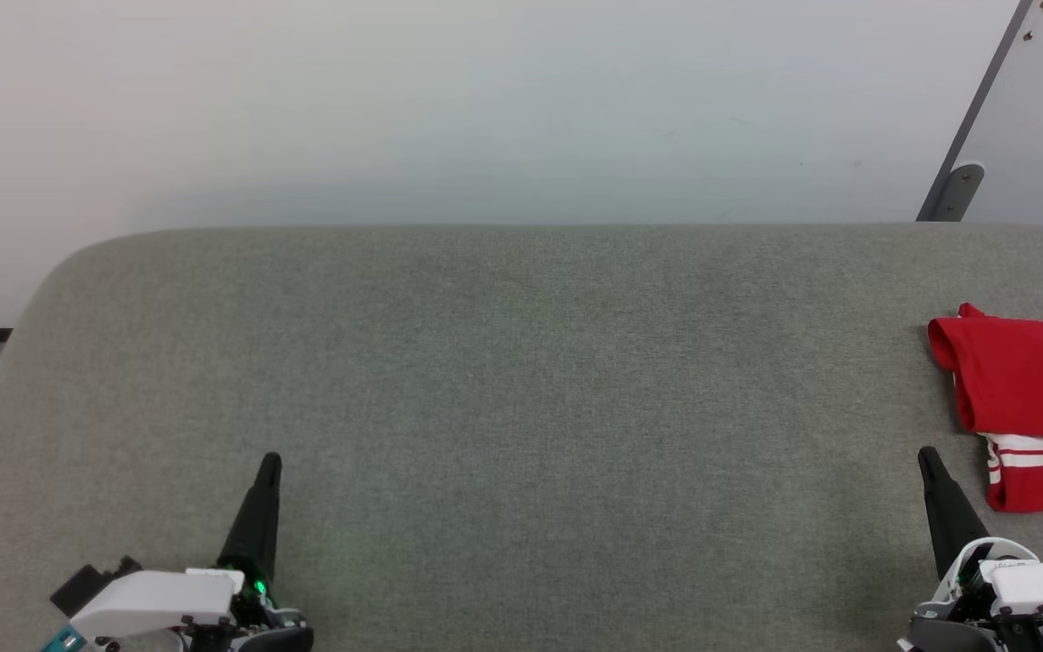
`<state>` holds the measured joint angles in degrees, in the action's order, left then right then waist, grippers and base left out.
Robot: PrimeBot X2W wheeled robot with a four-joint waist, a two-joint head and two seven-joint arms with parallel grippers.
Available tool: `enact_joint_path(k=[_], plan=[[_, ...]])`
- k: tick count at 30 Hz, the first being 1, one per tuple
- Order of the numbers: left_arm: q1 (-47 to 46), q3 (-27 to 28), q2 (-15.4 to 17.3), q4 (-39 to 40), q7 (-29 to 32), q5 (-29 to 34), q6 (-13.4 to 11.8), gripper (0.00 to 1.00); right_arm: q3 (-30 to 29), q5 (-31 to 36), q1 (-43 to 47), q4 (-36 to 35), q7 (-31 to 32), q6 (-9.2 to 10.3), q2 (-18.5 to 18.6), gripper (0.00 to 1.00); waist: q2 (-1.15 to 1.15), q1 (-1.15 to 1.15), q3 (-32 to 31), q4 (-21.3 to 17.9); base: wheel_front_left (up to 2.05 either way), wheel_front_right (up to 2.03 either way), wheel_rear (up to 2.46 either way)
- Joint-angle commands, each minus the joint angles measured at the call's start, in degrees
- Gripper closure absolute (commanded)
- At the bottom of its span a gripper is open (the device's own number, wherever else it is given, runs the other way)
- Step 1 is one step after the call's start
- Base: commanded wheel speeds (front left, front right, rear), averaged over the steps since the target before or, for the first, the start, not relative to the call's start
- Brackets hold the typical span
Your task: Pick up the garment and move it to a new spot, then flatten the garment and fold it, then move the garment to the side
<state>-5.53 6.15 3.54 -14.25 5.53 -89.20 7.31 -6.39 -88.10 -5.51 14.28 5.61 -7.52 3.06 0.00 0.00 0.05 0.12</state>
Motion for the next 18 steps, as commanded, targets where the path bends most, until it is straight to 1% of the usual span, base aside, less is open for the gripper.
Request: enact_joint_path(k=[1, 10, 18], plan=[[-0.6, 0.3, -0.2, 0.2, 0.4, -0.9, 0.3, 1.00, -0.1, -1.1, -0.9, -0.3, 0.3, 0.05, -0.2, 1.00, 0.00, 0.00, 0.0, 0.0, 0.00, 0.00, 0.00], [-1.0, 0.6, -0.9, 0.3, 1.3, -3.3, 0.3, 1.00, -0.2, -4.6, -1.1, -0.4, 1.1, 0.06, -0.3, 1.00, 0.00, 0.00, 0.1, -0.1, 0.00, 0.00, 0.00], [-1.0, 0.6, -0.8, 0.3, 1.2, -3.2, 0.3, 1.00, -0.2, -4.4, -0.8, -0.3, 1.1, 0.06, -0.3, 1.00, 0.00, 0.00, 0.1, -0.1, 0.00, 0.00, 0.00]])
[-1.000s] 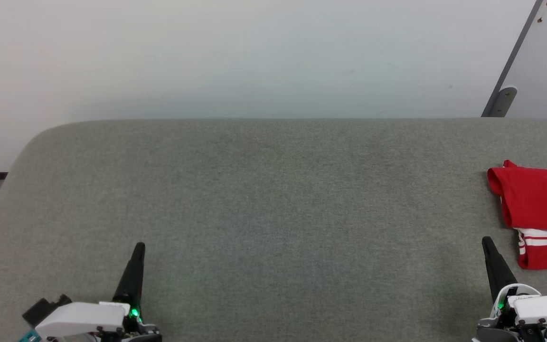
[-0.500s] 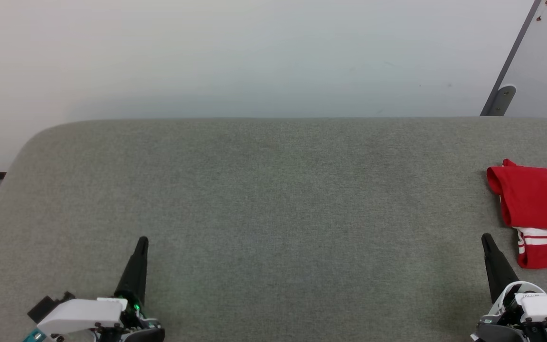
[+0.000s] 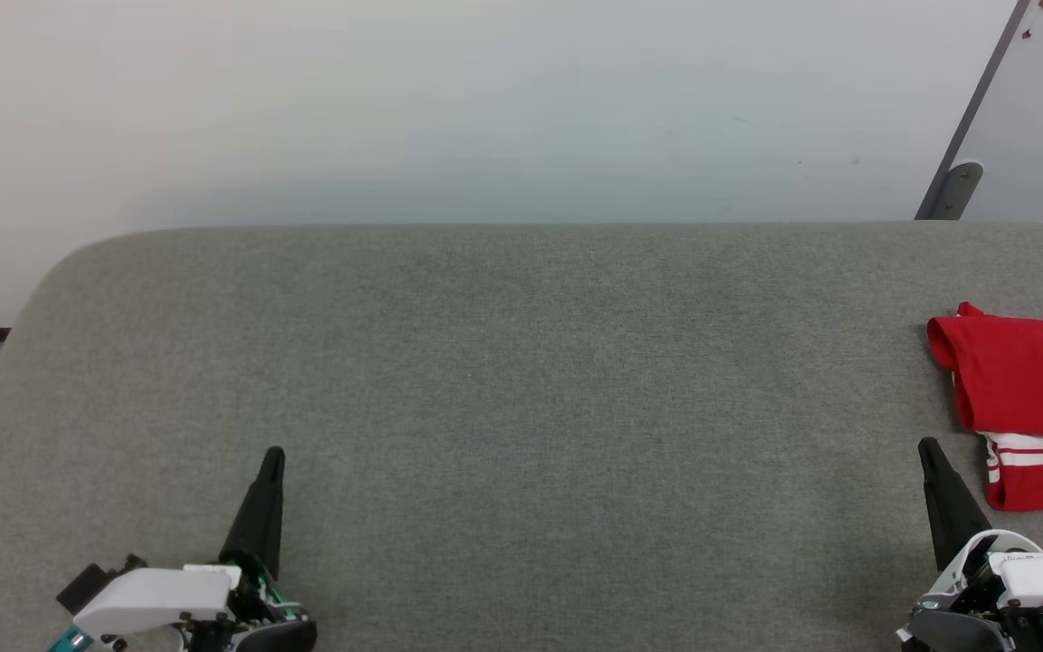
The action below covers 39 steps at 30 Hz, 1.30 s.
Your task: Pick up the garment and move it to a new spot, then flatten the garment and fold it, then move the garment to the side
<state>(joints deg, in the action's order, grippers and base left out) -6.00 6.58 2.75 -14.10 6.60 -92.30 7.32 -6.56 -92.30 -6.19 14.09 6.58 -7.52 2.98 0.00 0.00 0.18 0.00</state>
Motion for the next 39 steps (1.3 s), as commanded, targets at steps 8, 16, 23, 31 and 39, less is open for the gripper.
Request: enact_joint_path(k=[8, 16, 23, 31, 39], plan=[[-0.5, 0.1, 0.0, 0.1, 0.2, -0.1, 0.3, 1.00, 0.0, -0.2, -0.1, -0.1, 0.2, 0.06, -0.2, 1.00, 0.00, 0.00, 0.0, 0.0, 0.00, 0.00, 0.00], [-0.5, 0.1, 0.0, 0.1, 0.1, -0.1, 0.3, 1.00, 0.0, -0.2, -0.1, -0.1, 0.2, 0.06, -0.2, 1.00, 0.00, 0.00, 0.0, 0.0, 0.00, 0.00, 0.00], [-0.5, 0.1, 0.0, 0.1, 0.1, -0.2, 0.3, 1.00, 0.0, -0.2, -0.1, -0.1, 0.2, 0.06, -0.2, 1.00, 0.00, 0.00, 0.0, 0.0, 0.00, 0.00, 0.00], [-0.5, 0.1, 0.0, 0.1, 0.1, -0.2, 0.3, 1.00, 0.0, -0.2, -0.1, -0.1, 0.1, 0.06, -0.2, 1.00, 0.00, 0.00, 0.0, 0.0, 0.00, 0.00, 0.00], [-0.5, 0.1, 0.0, 0.1, 0.1, -0.2, 0.3, 1.00, 0.0, -0.2, -0.1, -0.1, 0.1, 0.06, -0.2, 1.00, 0.00, 0.00, 0.0, 0.0, 0.00, 0.00, 0.00]])
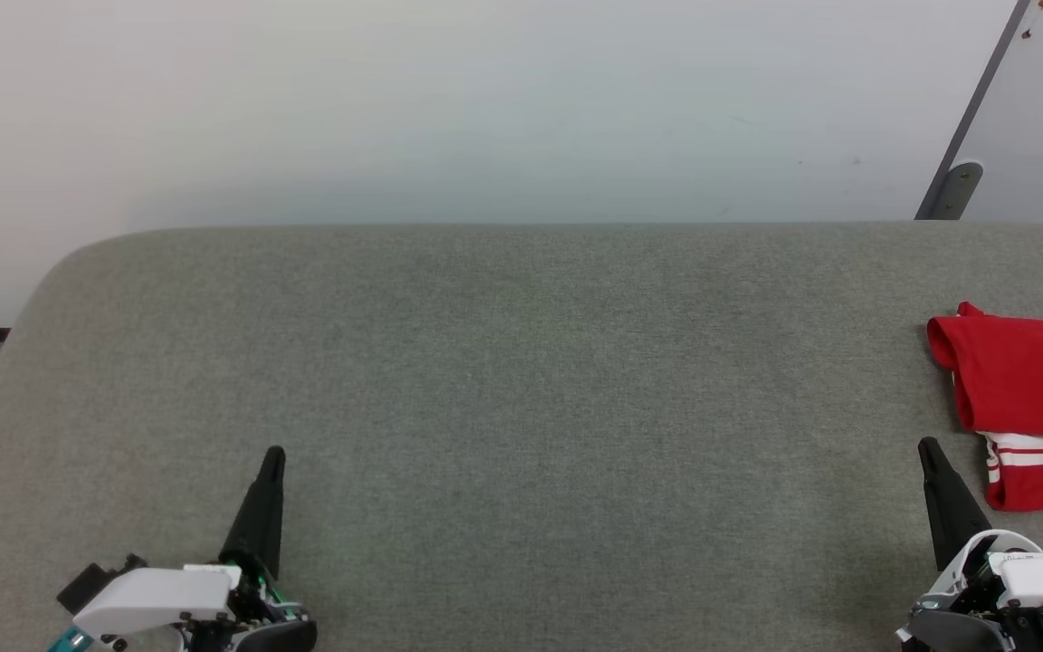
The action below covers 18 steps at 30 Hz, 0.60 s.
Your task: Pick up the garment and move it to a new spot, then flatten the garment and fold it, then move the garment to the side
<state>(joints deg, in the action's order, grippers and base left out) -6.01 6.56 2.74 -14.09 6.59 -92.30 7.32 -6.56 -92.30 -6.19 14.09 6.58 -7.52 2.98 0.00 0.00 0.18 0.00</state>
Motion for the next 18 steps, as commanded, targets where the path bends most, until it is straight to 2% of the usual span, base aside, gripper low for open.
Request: enact_joint_path(k=[1, 18], plan=[[-0.5, 0.1, 0.1, 0.1, 0.1, -0.2, 0.3, 1.00, 0.0, -0.2, -0.1, -0.1, 0.1, 0.06, -0.2, 1.00, 0.00, 0.00, 0.0, 0.0, 0.00, 0.00, 0.00], [-0.5, 0.1, 0.1, 0.1, 0.1, -0.2, 0.3, 1.00, 0.0, -0.2, -0.1, -0.1, 0.1, 0.06, -0.2, 1.00, 0.00, 0.00, 0.0, 0.0, 0.00, 0.00, 0.00]])
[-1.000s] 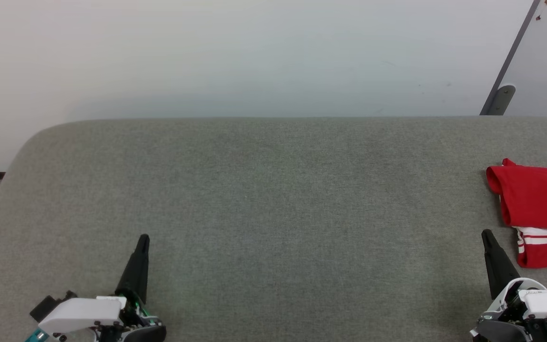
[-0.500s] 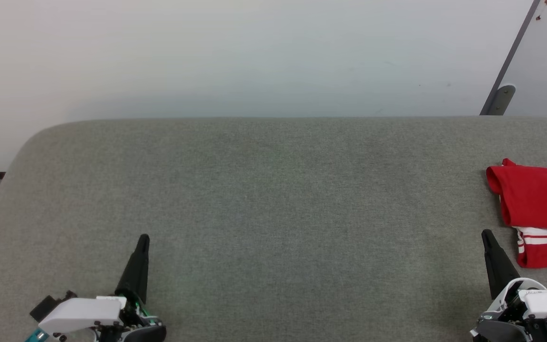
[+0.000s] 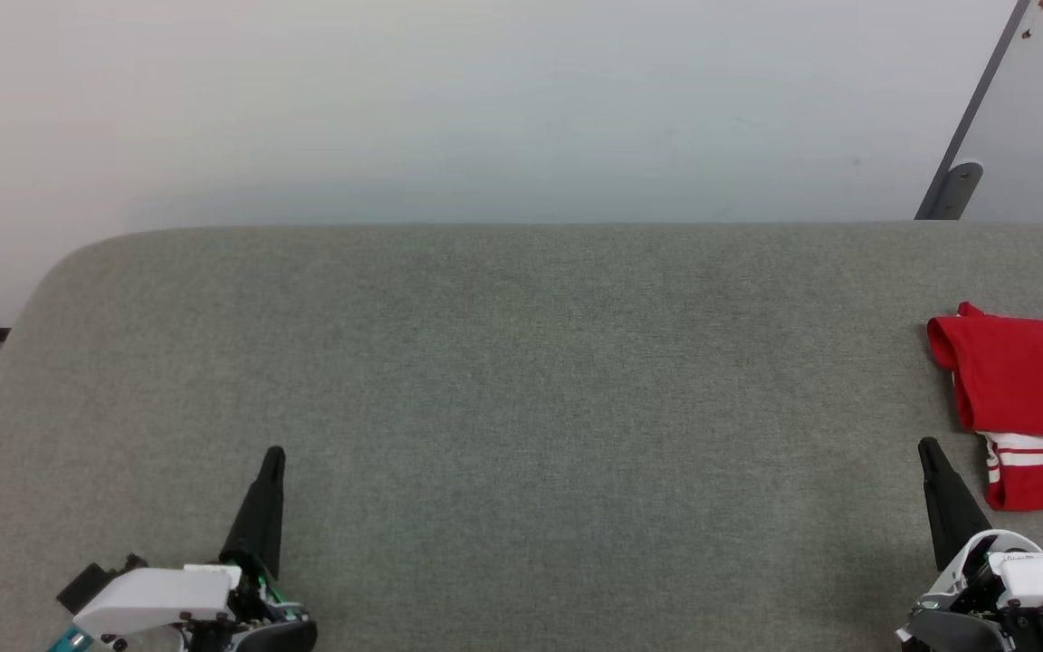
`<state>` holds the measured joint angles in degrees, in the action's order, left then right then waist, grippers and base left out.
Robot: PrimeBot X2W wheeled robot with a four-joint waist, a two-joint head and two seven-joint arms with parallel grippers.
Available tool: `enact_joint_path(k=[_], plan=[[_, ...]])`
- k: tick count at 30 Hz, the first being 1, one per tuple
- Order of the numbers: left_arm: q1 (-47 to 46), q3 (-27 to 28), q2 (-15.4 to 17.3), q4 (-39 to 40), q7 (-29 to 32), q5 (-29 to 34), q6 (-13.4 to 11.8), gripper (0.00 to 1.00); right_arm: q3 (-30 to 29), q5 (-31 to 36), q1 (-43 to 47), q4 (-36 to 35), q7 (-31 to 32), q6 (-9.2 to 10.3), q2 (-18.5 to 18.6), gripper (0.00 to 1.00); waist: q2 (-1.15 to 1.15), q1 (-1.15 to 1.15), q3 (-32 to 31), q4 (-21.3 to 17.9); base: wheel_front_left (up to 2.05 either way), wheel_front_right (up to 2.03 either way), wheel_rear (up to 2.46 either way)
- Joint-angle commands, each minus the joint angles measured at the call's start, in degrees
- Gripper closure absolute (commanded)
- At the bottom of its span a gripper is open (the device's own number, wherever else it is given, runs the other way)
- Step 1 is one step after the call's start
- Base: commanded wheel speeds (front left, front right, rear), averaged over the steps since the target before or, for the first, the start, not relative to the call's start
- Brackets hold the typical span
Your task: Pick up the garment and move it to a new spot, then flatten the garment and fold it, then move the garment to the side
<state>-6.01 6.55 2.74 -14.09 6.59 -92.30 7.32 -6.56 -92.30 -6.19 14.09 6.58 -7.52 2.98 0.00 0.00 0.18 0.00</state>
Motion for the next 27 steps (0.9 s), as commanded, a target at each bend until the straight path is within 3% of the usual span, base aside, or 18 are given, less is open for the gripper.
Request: enact_joint_path(k=[1, 27], plan=[[-0.5, 0.1, 0.1, 0.1, 0.1, -0.2, 0.3, 1.00, 0.0, -0.2, -0.1, -0.1, 0.1, 0.06, -0.2, 1.00, 0.00, 0.00, 0.0, 0.0, 0.00, 0.00, 0.00], [-0.5, 0.1, 0.1, 0.1, 0.1, -0.2, 0.3, 1.00, 0.0, -0.2, -0.1, -0.1, 0.1, 0.06, -0.2, 1.00, 0.00, 0.00, 0.0, 0.0, 0.00, 0.00, 0.00]])
